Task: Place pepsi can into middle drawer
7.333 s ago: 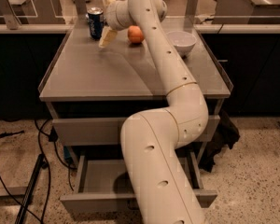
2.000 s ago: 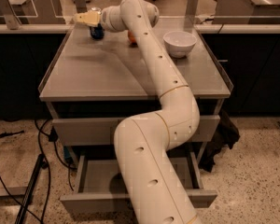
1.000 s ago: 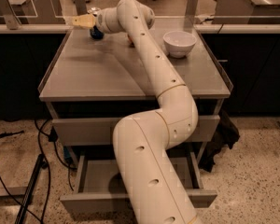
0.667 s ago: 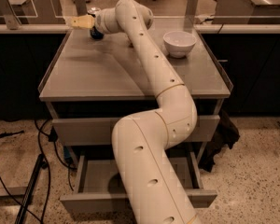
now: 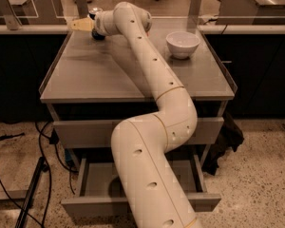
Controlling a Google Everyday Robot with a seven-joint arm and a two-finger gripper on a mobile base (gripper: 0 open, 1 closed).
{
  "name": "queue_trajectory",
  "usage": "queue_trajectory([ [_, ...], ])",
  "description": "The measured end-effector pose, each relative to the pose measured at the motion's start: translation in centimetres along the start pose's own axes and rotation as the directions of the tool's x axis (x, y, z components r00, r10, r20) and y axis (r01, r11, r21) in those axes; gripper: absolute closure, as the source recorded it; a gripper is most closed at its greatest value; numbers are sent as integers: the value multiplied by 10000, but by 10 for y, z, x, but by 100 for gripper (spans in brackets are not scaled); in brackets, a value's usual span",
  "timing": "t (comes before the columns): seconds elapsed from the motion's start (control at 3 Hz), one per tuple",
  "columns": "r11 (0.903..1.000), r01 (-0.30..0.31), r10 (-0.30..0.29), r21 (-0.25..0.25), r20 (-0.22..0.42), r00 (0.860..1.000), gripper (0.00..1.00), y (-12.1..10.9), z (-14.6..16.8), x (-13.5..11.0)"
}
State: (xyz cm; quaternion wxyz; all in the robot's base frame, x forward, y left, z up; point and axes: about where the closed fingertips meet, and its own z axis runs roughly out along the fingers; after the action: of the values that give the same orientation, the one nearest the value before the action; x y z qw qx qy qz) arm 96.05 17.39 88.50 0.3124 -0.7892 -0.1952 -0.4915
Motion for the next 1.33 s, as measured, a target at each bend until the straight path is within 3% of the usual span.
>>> queue_trajectory([
  [0.67, 9940, 863, -882, -675, -259, 9958, 0, 13, 13, 1],
  [1.33, 9843, 1293, -1359, -1202, -483, 9895, 0, 25, 21, 2],
])
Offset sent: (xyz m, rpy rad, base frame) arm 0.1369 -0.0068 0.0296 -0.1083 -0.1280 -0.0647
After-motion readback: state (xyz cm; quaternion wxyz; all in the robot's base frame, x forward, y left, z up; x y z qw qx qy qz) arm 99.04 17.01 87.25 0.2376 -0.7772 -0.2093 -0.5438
